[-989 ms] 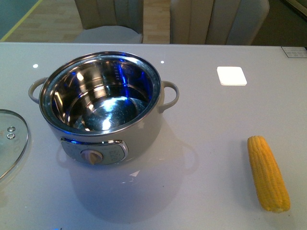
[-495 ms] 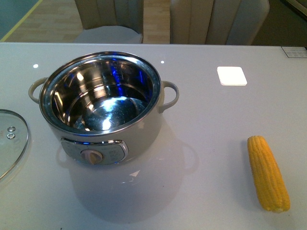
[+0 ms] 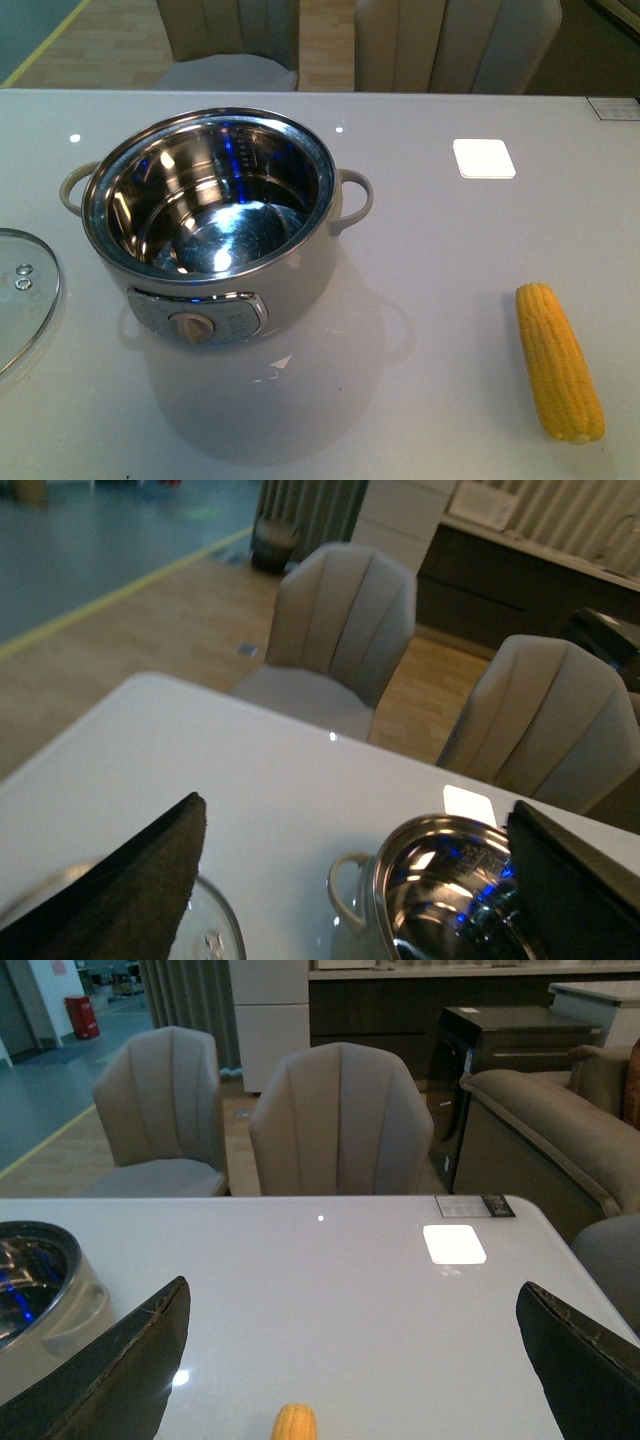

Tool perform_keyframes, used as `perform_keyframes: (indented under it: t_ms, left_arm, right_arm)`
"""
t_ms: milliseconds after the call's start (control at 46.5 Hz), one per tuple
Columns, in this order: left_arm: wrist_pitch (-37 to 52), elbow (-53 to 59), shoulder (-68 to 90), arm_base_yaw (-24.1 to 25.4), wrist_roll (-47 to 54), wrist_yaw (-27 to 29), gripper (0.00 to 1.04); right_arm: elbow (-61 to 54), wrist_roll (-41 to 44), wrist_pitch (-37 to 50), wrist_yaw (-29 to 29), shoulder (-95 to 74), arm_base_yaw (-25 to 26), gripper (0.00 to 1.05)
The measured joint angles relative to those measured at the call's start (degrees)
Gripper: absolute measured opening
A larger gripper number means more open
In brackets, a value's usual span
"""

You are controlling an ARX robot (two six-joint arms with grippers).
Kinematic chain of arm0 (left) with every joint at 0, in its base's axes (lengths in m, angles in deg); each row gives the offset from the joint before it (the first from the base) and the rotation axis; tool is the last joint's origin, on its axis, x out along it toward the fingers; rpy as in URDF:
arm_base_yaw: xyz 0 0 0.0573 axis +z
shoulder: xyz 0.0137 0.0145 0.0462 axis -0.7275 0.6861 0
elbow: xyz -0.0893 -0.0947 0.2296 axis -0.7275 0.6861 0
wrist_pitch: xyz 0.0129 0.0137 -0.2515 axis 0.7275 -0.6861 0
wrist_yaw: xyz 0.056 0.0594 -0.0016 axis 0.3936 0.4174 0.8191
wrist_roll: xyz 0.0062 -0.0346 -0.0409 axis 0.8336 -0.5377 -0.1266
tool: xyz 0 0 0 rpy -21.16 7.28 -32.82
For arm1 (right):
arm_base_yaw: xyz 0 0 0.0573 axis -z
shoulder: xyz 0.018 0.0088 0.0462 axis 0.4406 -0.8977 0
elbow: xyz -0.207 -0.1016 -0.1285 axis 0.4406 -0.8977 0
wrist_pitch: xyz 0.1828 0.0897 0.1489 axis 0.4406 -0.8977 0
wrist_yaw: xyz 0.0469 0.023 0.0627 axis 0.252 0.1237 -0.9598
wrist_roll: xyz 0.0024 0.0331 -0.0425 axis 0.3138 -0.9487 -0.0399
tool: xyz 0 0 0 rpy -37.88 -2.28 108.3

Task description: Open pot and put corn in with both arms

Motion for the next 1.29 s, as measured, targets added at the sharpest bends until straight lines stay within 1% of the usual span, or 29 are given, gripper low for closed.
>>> perform_keyframes:
  t_ms: [43,86,172,237,280,387,430,495,538,559,645,1290]
  left_arm:
    - [0.50,1.33,-2.99,-1.38,3.93,0.20,0.80]
    - [-0.33,2.47,-5.70,-3.13,7.87,1.53,0.69]
    - [-2.75,4.15,-9.29,-5.55,10.60,4.13,0.51]
    - [-4.90,5.25,-12.46,-7.50,11.54,5.88,0.35]
    - [-6.08,5.60,-14.21,-8.46,11.78,7.02,0.26]
    - [-8.48,6.25,-17.46,-10.16,12.07,8.61,0.08]
    - [-8.76,6.62,-18.08,-10.62,12.07,8.94,0.03]
    - [-7.43,8.09,-18.86,-11.43,12.24,9.86,0.03]
    - [-8.96,8.35,-20.35,-14.43,12.28,14.25,0.04]
    - [-9.60,8.35,-21.03,-15.52,12.26,15.19,0.04]
    - [-11.56,8.35,-23.43,-17.59,12.35,15.50,0.04]
    - [-24.57,8.35,-36.65,-17.97,12.35,16.11,0.03]
  right_arm:
    - [0.00,0.00,0.02,-0.02,0.00,0.00,0.96]
    - [0.00,0.00,0.02,-0.02,0.00,0.00,0.96]
    - [0.00,0.00,0.00,0.00,0.00,0.00,0.96]
    - [0.00,0.00,0.00,0.00,0.00,0.00,0.96]
    - [0.00,0.00,0.02,-0.02,0.00,0.00,0.96]
    - [0.00,0.00,0.02,-0.02,0.00,0.00,0.96]
    - [0.00,0.00,0.02,-0.02,0.00,0.00,0.96]
    - [0.00,0.00,0.00,0.00,0.00,0.00,0.96]
    - [0.00,-0.02,0.00,-0.02,0.00,0.00,0.96]
    - [0.00,0.00,0.00,0.00,0.00,-0.02,0.96]
    - [0.00,0.00,0.00,-0.02,0.00,-0.02,0.96]
    - [0.00,-0.02,0.00,-0.02,0.00,-0.02,0.96]
